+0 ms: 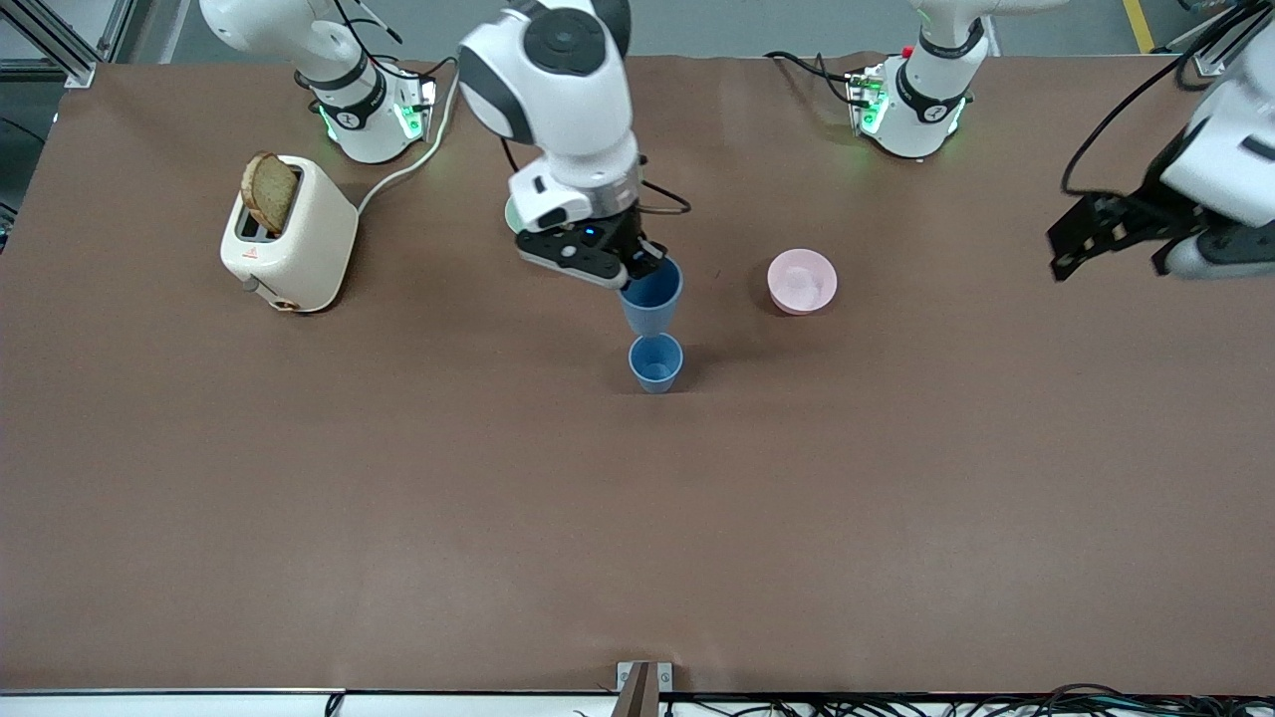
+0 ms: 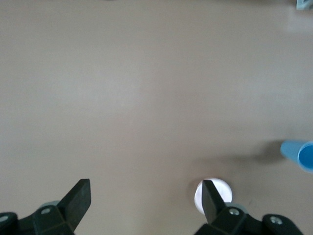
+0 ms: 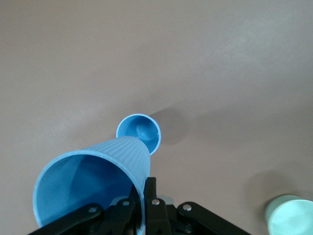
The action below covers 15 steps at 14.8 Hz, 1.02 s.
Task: Stack blue cups with both arms
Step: 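Lower the held cup into the other cup and open the right gripper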
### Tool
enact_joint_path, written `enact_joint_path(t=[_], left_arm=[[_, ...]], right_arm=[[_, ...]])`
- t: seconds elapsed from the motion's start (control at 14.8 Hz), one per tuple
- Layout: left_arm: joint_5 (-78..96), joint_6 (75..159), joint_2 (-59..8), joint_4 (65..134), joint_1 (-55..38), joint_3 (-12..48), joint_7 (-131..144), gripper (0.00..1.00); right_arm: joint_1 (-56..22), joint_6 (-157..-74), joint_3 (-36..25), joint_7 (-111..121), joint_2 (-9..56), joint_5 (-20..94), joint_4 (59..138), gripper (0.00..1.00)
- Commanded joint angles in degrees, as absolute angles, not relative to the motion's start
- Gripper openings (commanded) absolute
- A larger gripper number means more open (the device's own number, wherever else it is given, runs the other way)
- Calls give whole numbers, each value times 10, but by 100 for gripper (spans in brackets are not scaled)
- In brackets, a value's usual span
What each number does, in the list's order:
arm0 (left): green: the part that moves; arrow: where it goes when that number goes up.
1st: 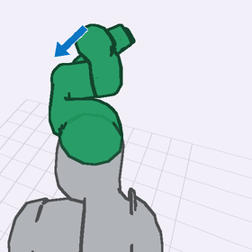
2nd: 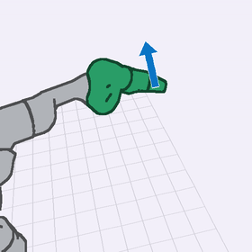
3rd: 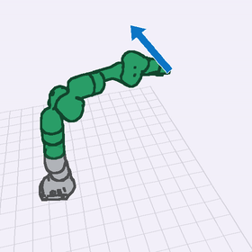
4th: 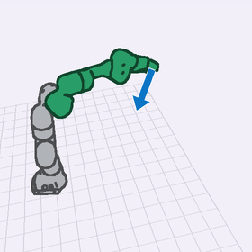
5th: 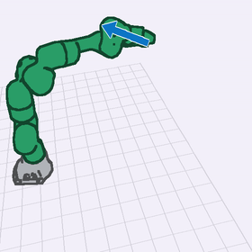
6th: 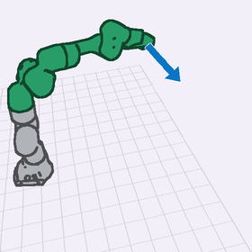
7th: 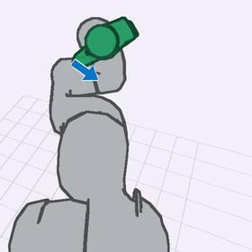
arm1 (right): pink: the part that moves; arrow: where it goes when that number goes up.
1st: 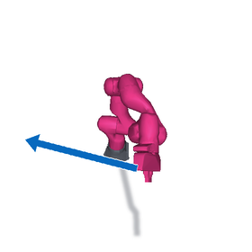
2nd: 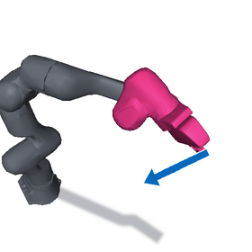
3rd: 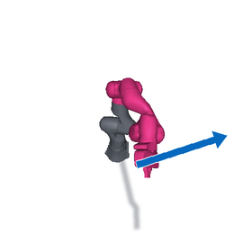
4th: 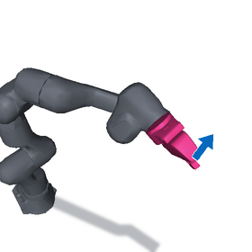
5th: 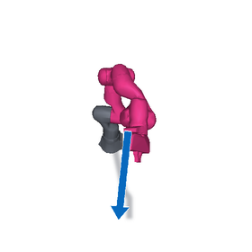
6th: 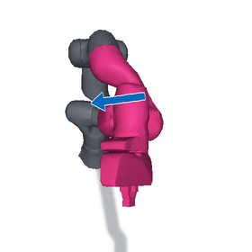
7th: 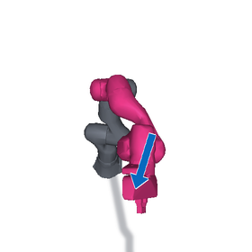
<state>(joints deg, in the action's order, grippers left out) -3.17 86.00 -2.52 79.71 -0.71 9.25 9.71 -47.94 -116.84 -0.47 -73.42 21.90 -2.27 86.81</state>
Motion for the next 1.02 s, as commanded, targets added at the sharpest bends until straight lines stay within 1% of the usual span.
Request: enact_joint_path(t=[0.0, 0.2, 0.54, 0.75, 0.95], left_arm=[[2, 852, 14, 839, -20, 43, 57, 100], [4, 856, 36, 868, -16, 44, 53, 100], [1, 866, 51, 903, -18, 57, 54, 100], [-5, 862, 60, 904, -16, 69, 49, 100], [-5, 853, 58, 904, -12, 67, 45, 100]], right_arm=[[-480, -1187, -12, -758, 238, -48, 867, 0], [-485, -1201, -12, -757, 250, -50, 872, 0], [-489, -1222, -12, -758, 281, -69, 872, 0], [-490, -1226, -12, -758, 293, -70, 872, 0], [-490, -1237, -12, -758, 302, -70, 872, 0]])
